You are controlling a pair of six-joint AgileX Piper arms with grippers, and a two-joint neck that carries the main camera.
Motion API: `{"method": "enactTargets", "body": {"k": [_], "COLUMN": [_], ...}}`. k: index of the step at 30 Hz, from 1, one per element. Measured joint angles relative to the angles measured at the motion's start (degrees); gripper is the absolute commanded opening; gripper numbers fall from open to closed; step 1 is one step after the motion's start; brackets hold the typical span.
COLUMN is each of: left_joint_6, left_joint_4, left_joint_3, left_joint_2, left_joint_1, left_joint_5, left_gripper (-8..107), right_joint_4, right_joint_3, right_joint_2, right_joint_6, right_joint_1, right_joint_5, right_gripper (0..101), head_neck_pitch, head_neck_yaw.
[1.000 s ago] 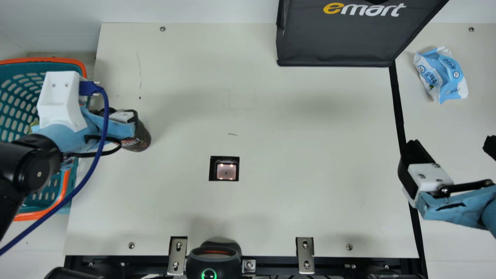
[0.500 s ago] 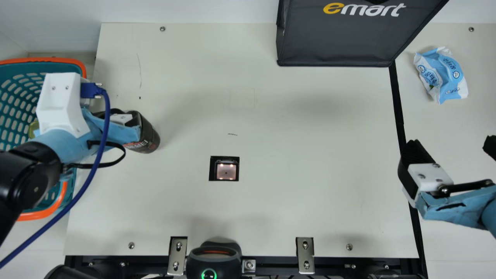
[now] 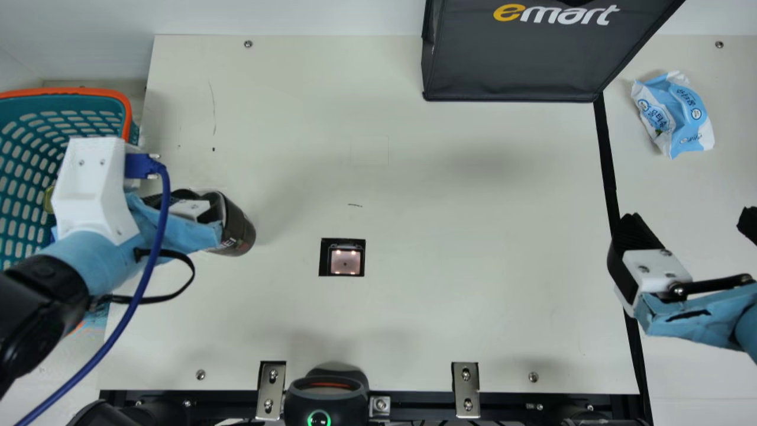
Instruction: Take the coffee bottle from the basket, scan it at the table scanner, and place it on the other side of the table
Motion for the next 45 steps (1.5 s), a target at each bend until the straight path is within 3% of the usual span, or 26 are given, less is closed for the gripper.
{"method": "enactTargets", "body": {"k": [11,25,33,45], "left_joint_6": [-14.9,-34.9,-37.0,-36.2], "left_joint_4": [7.1,13.2,11.6,9.2], "left_joint_3": [-0.9,-5.5,-6.5,-6.4], "left_joint_2": [1.2,9.5,11.3,11.5], "left_joint_1": [-13.2,-32.5,-37.9,-40.3], "left_joint_5": [4.0,6.2,6.7,7.6], "left_gripper": [-8,-8,-8,-8], "right_joint_4": [0.0,0.0,0.0,0.0], "right_joint_3": [0.0,0.0,0.0,0.0], "right_joint_2": [0.0,0.0,0.0,0.0], "right_joint_6": [0.0,0.0,0.0,0.0], "right_joint_1": [0.0,0.0,0.0,0.0], "right_joint_5": [0.0,0.0,0.0,0.0], "right_gripper": [95,95,95,95], "head_neck_pitch": [-0.1,0.0,0.0,0.0], "head_neck_yaw": [0.0,0.0,0.0,-0.1]}}
